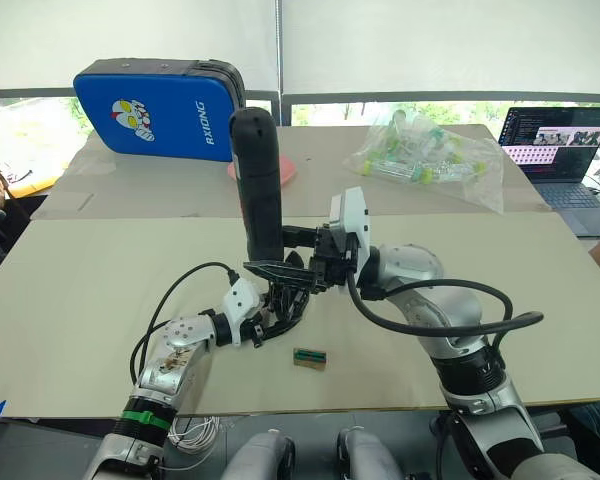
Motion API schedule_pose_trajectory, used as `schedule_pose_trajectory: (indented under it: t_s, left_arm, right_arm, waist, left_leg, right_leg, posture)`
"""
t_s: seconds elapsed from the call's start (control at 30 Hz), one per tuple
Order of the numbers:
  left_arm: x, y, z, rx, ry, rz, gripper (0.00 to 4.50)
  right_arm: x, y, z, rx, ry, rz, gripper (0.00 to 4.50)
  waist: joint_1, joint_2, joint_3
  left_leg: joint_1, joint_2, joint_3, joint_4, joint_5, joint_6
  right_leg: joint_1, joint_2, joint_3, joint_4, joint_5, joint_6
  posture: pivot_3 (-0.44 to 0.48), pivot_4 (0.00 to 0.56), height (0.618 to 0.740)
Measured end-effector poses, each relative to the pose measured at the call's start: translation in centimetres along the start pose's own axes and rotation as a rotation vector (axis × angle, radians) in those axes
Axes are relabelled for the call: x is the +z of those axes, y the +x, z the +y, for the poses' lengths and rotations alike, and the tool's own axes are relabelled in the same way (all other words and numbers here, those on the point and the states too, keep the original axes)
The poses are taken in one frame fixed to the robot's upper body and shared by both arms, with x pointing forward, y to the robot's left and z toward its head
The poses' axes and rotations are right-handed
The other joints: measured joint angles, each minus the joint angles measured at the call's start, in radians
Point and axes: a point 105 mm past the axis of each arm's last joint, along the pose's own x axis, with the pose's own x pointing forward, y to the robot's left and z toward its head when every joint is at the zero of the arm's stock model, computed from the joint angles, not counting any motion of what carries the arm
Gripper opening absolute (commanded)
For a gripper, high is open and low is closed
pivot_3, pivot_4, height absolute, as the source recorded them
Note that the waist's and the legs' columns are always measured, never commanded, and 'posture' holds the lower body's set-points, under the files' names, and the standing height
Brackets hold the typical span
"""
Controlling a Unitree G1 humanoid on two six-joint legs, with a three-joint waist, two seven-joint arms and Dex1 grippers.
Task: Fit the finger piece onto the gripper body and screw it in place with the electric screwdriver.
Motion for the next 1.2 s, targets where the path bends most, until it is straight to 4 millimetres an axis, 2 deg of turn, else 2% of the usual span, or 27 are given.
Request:
schedule_pose_trajectory:
  t_s: [0.53,1.2]
  left_arm:
    - [-0.2,-0.1,0.0,0.006,-0.005,0.006,2.29]
    - [-0.2,-0.1,0.0,0.011,-0.006,0.004,2.29]
  right_arm:
    - [-0.6,1.4,-0.4,0.023,0.015,0.045,1.96]
    - [0.1,0.6,-0.4,0.039,-0.010,0.022,1.96]
  waist:
    - [-0.002,0.002,-0.004]
    - [-0.001,0.002,-0.005]
  left_leg:
    - [0.003,0.000,0.000,-0.001,0.000,0.000]
    - [0.003,0.000,0.000,-0.002,0.000,0.000]
  right_leg:
    - [0.002,0.000,0.000,0.000,0.000,0.000]
    - [0.002,0.000,0.000,0.000,0.000,0.000]
  posture:
    - [0.000,0.150,0.740]
    - [0.000,0.150,0.740]
